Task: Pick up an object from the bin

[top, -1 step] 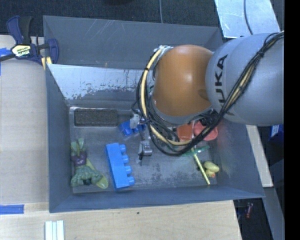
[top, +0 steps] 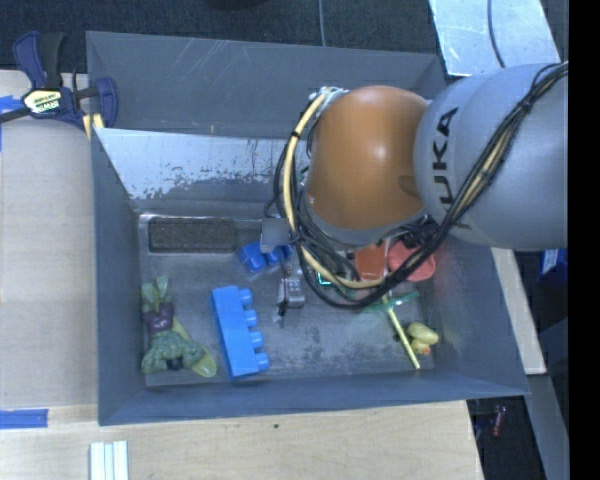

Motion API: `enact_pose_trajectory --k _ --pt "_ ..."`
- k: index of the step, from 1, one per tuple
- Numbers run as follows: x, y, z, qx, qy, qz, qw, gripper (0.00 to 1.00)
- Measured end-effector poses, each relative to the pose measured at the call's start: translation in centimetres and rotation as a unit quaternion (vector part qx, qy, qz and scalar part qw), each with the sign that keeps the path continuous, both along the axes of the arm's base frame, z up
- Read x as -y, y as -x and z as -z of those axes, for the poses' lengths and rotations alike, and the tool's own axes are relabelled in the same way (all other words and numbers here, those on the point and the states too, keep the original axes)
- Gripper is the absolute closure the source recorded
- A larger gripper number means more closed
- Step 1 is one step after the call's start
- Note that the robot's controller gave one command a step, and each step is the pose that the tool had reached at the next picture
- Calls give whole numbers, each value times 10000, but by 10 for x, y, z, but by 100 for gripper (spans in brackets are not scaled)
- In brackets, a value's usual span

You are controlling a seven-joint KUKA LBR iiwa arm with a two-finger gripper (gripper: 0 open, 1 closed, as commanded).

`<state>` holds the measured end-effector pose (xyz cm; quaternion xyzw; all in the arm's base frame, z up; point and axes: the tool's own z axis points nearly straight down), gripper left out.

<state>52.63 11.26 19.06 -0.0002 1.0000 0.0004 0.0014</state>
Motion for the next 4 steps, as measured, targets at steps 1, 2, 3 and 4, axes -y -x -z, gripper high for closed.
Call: enact_pose_trajectory --k 1,2,3,4 --pt "0 0 0 0 0 5 10000 0" --pt "8 -4 -9 18 -4 95 10000 0" --pt "15 -3 -11 12 -3 -272 9996 0" --pt "50 -43 24 60 -4 -892 9960 0"
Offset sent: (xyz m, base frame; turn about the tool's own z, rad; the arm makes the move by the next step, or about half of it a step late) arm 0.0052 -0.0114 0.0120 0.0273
